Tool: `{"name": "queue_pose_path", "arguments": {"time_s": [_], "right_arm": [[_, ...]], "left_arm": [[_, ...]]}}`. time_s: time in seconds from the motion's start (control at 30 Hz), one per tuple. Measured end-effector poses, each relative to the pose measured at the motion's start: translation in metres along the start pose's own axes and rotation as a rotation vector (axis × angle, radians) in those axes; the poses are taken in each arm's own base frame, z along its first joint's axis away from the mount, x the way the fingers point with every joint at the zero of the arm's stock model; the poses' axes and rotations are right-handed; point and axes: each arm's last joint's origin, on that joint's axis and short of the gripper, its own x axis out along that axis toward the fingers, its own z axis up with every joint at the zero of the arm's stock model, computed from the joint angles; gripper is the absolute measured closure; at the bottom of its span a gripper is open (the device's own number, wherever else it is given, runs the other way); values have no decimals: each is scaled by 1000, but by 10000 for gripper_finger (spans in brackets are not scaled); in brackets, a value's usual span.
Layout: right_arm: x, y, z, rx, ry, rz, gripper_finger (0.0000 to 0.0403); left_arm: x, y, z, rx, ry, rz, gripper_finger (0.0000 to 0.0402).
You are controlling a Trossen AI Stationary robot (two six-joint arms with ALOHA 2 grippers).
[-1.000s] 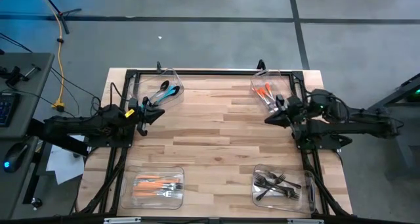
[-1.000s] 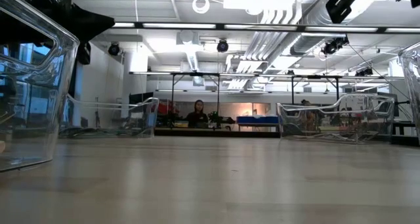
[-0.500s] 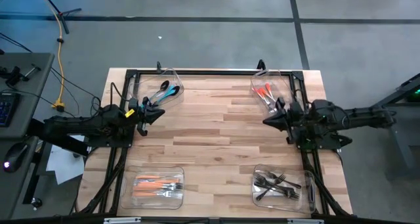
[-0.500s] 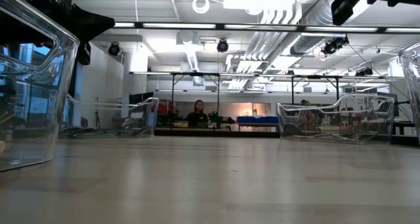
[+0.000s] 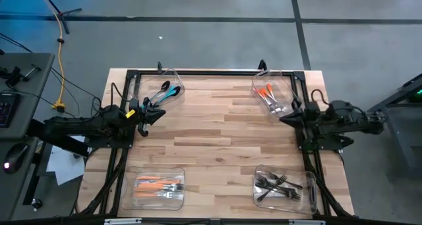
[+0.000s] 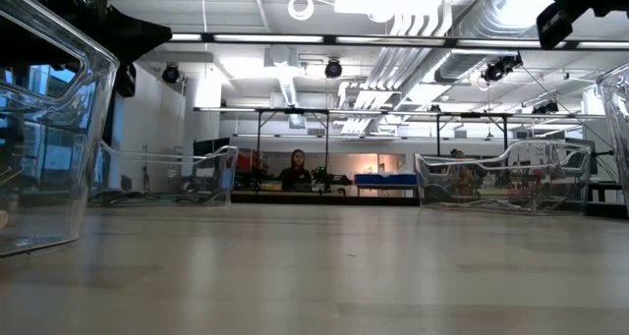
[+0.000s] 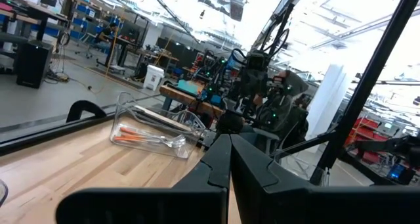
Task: Sort silverware by color (type)
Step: Return to Home Position
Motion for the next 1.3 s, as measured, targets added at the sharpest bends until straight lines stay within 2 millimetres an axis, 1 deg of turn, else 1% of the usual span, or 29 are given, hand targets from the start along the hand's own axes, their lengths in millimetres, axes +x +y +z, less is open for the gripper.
{"name": "queue_pose_path", "arguments": {"time_s": [0.07,0.13,0.33,0.4,0.47,0.57,0.67,0.8,1.3], "right_arm": [[-4,-1,0,-23,-58,-16,403],[-2,-3,-7,-37,-106,-18,403],[18,-11,-49,-16,-177,21,403],[19,-13,-55,-10,-218,27,403],[20,-14,-58,-4,-224,19,403],[21,-18,-65,3,-171,-3,403],[23,-20,-76,-47,-104,5,403],[23,-24,-89,-69,39,-22,403],[24,-24,-90,-51,55,-31,403]], "left_arm": [[0,0,0,0,0,0,401],[0,0,0,0,0,0,401],[0,0,0,0,-1,0,401],[0,0,0,0,-1,0,401],[0,0,0,0,-1,0,401],[0,0,0,0,-1,0,401],[0,0,0,0,-1,0,401],[0,0,0,0,-1,0,401],[0,0,0,0,-1,0,401]]}}
